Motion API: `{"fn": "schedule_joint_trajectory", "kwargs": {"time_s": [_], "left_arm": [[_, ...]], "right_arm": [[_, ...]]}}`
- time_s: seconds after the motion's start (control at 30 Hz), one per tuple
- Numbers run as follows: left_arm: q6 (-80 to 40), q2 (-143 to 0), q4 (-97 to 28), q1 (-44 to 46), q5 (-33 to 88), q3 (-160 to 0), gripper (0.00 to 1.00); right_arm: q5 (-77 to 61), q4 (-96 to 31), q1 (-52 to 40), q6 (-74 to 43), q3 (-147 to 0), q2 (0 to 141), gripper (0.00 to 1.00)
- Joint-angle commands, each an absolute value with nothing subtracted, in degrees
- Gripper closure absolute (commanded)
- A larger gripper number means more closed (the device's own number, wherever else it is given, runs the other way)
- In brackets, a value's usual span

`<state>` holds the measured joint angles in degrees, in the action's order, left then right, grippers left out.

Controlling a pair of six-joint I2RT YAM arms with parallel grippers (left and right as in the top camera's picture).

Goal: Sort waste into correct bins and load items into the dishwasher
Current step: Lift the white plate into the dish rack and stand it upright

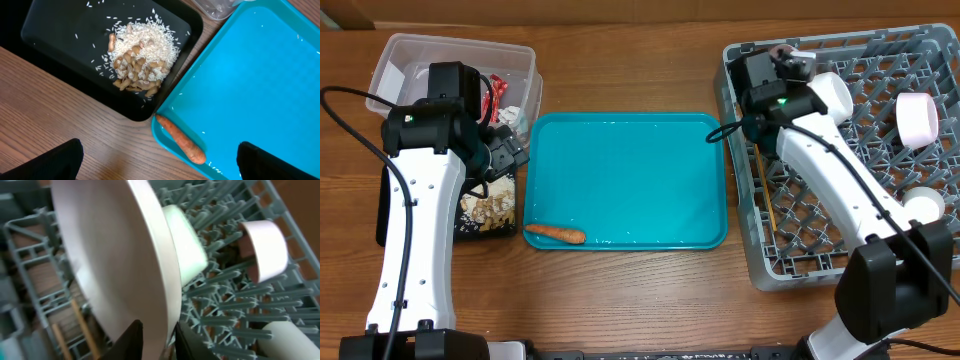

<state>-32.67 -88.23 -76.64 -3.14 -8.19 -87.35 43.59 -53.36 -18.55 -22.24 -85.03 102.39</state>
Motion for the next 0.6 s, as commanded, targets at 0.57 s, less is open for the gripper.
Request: {"fn": "schedule_joint_trajectory", "kwargs": {"time_s": [0.57], "left_arm": [[-32.16, -88.12, -76.44, -3.62, -7.88, -86.94, 0.00]], "right_arm": [[20.93, -53.63, -20.29, -16.43, -85.14, 88.14, 0.65]]}}
